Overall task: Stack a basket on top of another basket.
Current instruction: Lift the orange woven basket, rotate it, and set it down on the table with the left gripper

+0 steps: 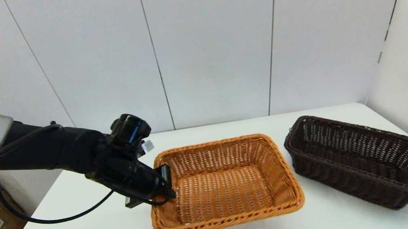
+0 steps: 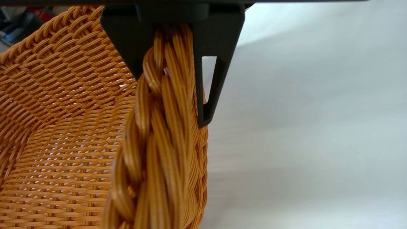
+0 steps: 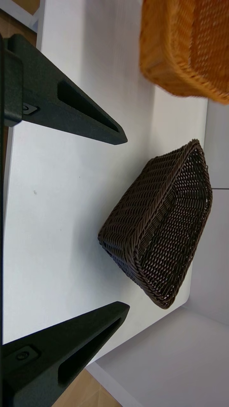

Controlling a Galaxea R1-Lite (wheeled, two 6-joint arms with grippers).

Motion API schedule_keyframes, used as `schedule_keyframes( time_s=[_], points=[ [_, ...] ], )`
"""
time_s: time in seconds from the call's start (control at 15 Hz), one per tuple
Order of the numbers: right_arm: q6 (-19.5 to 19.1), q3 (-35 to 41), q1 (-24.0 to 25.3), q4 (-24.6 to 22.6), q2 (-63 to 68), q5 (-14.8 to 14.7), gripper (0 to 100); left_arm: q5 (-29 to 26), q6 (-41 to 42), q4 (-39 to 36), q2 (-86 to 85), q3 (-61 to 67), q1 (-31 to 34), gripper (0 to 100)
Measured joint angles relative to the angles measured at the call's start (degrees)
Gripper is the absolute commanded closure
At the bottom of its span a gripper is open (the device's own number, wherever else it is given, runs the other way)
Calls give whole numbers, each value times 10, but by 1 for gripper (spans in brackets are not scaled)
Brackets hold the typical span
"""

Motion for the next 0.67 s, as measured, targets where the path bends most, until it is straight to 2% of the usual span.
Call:
schedule_keyframes(
  time_s=[0.67],
  points=[
    [0,0,0,0,0,0,0,24,-6,2,66,-29,-21,100]
  ],
)
